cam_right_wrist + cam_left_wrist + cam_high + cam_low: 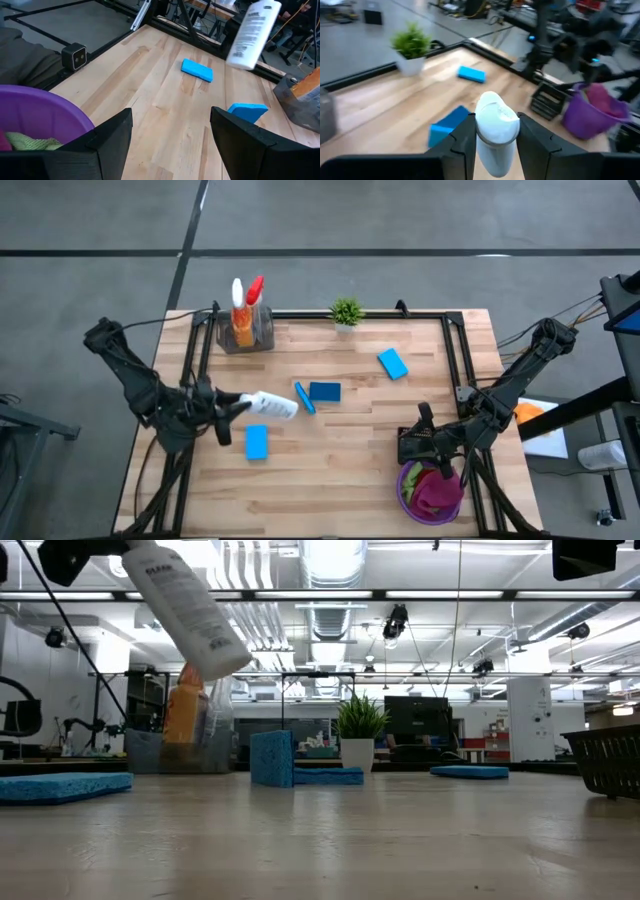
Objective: Pick & Place Kitchen Items
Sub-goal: Put the white plastic restorer bottle into the gray bin
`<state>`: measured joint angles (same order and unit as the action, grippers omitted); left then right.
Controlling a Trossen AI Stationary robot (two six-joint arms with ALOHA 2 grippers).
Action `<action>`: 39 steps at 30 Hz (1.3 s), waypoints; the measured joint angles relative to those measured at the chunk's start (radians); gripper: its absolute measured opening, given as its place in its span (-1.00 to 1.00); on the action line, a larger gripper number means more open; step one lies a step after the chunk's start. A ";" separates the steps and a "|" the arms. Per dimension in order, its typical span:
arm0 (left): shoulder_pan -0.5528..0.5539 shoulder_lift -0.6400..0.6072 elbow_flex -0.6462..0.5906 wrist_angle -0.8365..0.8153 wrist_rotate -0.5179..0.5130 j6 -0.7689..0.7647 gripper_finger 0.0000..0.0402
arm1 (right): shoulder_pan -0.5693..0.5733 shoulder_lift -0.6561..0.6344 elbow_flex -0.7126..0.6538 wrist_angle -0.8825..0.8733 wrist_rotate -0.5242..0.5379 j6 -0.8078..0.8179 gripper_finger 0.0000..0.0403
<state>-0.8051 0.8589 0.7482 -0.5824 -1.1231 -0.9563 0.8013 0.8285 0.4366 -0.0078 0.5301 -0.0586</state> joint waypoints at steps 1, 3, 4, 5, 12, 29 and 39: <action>0.012 0.000 0.013 -0.042 0.000 -0.035 -0.48 | 0.000 0.000 0.000 0.000 0.000 0.000 0.31; 0.040 0.002 0.033 -0.129 0.000 -0.110 -0.48 | 0.000 0.000 0.000 0.000 0.000 0.000 0.31; 0.057 0.002 0.039 -0.173 0.000 -0.152 -0.48 | 0.000 0.000 0.000 0.000 0.000 0.000 0.31; 0.076 0.002 0.046 -0.216 0.001 -0.186 -0.48 | 0.000 0.000 0.000 0.000 0.000 0.000 0.31; 0.259 0.002 0.093 -0.453 0.102 -0.323 -0.48 | 0.000 0.000 0.000 0.000 0.000 0.000 0.31; 0.649 0.034 0.241 -0.699 0.193 -0.203 -0.48 | 0.000 0.000 0.000 -0.001 0.000 -0.001 0.31; 0.834 0.098 0.316 -0.745 0.183 -0.078 -0.48 | 0.000 0.000 0.000 -0.003 0.000 -0.001 0.31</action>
<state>0.0291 0.9573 1.0641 -1.3274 -0.9397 -1.0340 0.8013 0.8284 0.4366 -0.0105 0.5301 -0.0593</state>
